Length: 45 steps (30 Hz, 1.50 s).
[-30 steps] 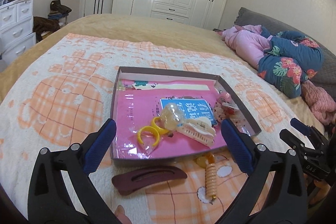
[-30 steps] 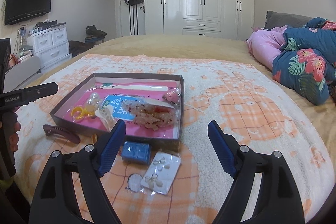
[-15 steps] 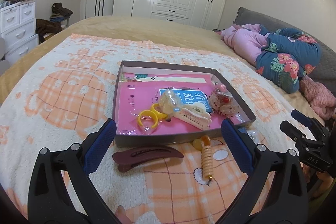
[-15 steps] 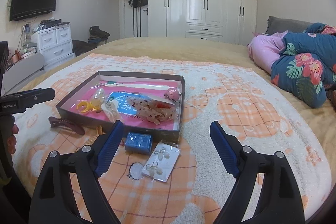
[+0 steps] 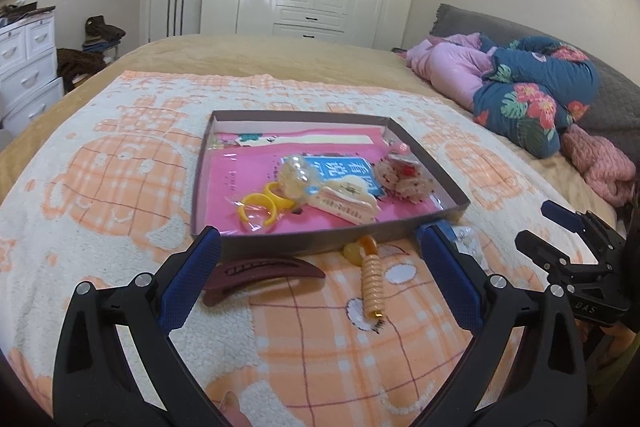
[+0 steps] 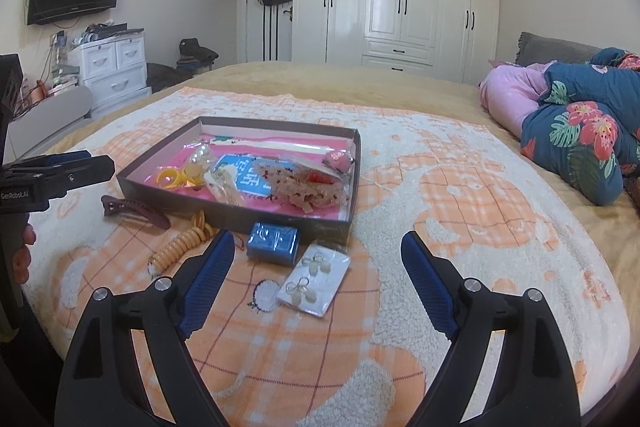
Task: Organize jewelry
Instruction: 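Withdraw both tools toward the spiral hair tie and earring card, then grasp the orange spiral hair tie with the left tool while the right tool grasps the earring card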
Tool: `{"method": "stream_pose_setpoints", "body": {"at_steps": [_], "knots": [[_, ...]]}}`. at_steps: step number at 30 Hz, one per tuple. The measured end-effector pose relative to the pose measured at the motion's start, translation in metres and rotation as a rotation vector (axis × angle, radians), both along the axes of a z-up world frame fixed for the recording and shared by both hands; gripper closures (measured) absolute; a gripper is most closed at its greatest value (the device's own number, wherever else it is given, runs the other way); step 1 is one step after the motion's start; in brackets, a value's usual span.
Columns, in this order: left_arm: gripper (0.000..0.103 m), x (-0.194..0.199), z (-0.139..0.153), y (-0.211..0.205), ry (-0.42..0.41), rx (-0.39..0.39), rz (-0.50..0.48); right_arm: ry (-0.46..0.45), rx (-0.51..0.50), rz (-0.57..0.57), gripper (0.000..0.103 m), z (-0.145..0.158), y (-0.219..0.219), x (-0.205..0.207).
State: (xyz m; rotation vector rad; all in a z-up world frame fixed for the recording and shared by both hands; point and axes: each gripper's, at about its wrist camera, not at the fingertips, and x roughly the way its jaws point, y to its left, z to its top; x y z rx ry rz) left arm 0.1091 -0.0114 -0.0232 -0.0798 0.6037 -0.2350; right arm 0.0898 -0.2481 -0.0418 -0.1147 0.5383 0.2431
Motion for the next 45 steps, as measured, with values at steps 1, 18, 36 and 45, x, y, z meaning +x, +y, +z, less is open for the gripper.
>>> {"method": "stream_pose_setpoints", "body": {"at_steps": [1, 18, 36, 45], "knots": [[0.012, 0.000, -0.001, -0.002, 0.003, 0.004, -0.007, 0.005, -0.001, -0.003, 0.020, -0.001, 0.000, 0.000], [0.012, 0.009, -0.045, -0.034, 0.119, 0.079, -0.103, 0.194, 0.036, -0.013, 0.021, -0.046, -0.003, 0.031], [0.050, 0.030, -0.074, -0.056, 0.199, 0.108, -0.141, 0.250, 0.004, -0.032, 0.059, -0.068, 0.003, 0.050], [0.092, 0.026, -0.074, -0.060, 0.191, 0.140, -0.158, 0.221, 0.029, -0.044, 0.060, -0.062, -0.007, 0.037]]}}
